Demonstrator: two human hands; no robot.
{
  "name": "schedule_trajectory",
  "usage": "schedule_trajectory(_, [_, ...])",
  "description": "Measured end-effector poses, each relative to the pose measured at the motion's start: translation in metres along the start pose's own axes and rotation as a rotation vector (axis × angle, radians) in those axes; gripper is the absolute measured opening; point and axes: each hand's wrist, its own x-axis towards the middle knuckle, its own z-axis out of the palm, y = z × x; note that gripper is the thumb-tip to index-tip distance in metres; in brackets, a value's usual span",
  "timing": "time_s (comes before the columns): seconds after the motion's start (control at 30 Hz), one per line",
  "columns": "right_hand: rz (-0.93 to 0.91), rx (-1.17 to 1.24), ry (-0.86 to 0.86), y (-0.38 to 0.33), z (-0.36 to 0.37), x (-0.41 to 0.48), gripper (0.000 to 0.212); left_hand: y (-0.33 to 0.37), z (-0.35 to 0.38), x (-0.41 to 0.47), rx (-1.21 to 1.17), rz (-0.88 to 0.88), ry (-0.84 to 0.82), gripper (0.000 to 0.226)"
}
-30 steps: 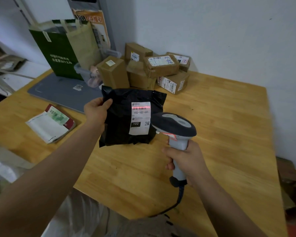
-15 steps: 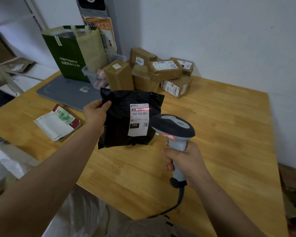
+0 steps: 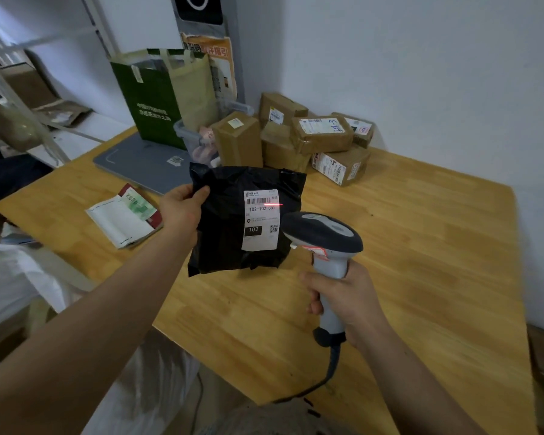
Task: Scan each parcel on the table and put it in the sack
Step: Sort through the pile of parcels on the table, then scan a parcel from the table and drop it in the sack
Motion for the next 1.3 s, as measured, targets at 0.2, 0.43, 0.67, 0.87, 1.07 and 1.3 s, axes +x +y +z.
schedule_trajectory(0.2, [-0.019,0.011,-0.14,-0.001,0.027,0.008,0.019,0.002,-0.059,-0.007,-0.2,-0.11,0.238,0.009])
schedule_trajectory(0.43, [-0.01,-0.026,-0.386,0.004,0.095,0.011,0.018,0.003,-0.203,-0.028,-0.484,-0.122,0.772,0.011])
schedule_trajectory(0.67, [0.058,-0.052,-0.601,0.02,0.166,0.008,0.023,-0.029,-0.325,-0.051,-0.35,-0.066,1.275,0.039])
schedule_trajectory(0.87, [0.163,-0.068,-0.589,0.02,0.213,0.023,0.019,-0.068,-0.359,-0.011,-0.07,-0.272,1.212,0.044])
schedule_trajectory(1.07, [0.311,0.143,-0.415,0.005,0.246,0.06,0.017,-0.092,-0.301,0.059,0.063,-0.361,0.691,0.036])
schedule_trajectory(1.3, [0.316,0.488,-0.039,-0.032,0.22,0.118,0.017,-0.049,-0.132,0.127,0.211,-0.042,0.192,0.05])
